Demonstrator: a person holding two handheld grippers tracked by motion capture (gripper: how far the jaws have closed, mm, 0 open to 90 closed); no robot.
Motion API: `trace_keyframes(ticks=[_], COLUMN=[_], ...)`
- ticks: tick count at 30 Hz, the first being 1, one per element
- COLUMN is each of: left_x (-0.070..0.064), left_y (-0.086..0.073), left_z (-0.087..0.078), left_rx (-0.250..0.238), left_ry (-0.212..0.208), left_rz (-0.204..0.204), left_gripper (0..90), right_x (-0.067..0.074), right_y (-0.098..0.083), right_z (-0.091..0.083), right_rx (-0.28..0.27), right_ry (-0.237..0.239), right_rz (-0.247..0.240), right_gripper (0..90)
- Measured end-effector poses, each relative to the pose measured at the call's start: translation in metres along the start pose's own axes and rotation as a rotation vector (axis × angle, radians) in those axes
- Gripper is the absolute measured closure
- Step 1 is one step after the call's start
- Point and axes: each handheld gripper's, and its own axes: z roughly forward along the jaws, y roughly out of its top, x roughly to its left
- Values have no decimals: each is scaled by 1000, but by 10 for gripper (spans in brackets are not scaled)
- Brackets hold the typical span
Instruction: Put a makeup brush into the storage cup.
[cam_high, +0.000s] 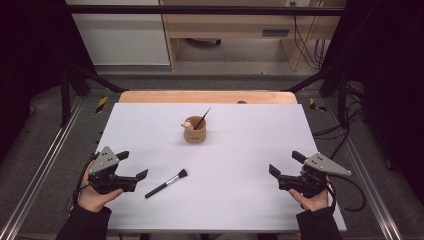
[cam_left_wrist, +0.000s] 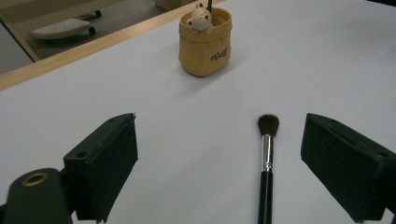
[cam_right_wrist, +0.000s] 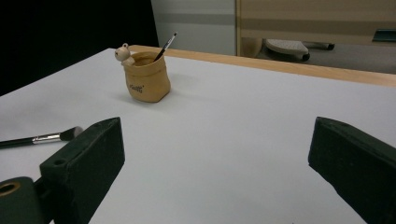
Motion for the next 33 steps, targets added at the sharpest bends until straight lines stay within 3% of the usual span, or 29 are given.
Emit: trace_keyframes(ticks=[9,23,33], left_x=[-8,-20,-26], left_y=[10,18,19], left_z=[13,41,58], left_rx=[106,256,337], left_ry=[-37,-88,-116], left_rz=[71,139,160], left_gripper=[111,132,154], right_x=[0,1,2], right_y=[0,-1,-1], right_z=[0,2,2], right_rx=[3,7,14], right_ry=[1,6,7], right_rz=[4,-3,4], right_gripper=[44,44,45])
